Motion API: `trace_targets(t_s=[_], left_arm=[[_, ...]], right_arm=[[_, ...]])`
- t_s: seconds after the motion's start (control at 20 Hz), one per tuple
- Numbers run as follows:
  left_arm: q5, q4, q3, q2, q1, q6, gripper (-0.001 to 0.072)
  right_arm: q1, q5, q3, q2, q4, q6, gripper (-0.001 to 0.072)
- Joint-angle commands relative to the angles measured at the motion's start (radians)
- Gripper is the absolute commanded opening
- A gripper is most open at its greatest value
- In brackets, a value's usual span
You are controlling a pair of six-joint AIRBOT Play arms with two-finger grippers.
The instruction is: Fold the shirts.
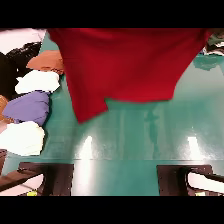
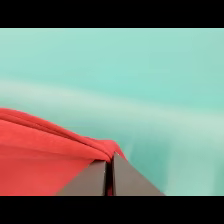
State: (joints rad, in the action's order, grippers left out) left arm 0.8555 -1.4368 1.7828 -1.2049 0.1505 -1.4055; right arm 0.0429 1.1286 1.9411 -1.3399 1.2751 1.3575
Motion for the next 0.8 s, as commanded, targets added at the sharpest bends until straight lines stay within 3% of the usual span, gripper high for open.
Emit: trace_targets(t_s=[0.0, 0.4, 0.6, 0.75], left_arm=[[0.023, -0.004, 0.089, 0.220, 0.000, 0.000, 0.0024], [0.060, 0.098, 0.114, 0.566, -0.001, -0.001, 0.0024], [0.087, 0.190, 0.159, 0.554, -0.001, -0.002, 0.0024], [0.241, 0.190, 0.159, 0.439, 0.000, -0.002, 0.0024]], right_arm=[[0.001, 0.039, 0.101, 0.183, 0.003, -0.016, 0.0015], [0.000, 0.183, 0.101, 0.508, 0.064, -0.015, 0.0015], [-0.003, 0.240, 0.101, 0.528, 0.197, 0.016, 0.0014], [-0.003, 0.381, 0.101, 0.410, 0.185, 0.040, 0.0015]])
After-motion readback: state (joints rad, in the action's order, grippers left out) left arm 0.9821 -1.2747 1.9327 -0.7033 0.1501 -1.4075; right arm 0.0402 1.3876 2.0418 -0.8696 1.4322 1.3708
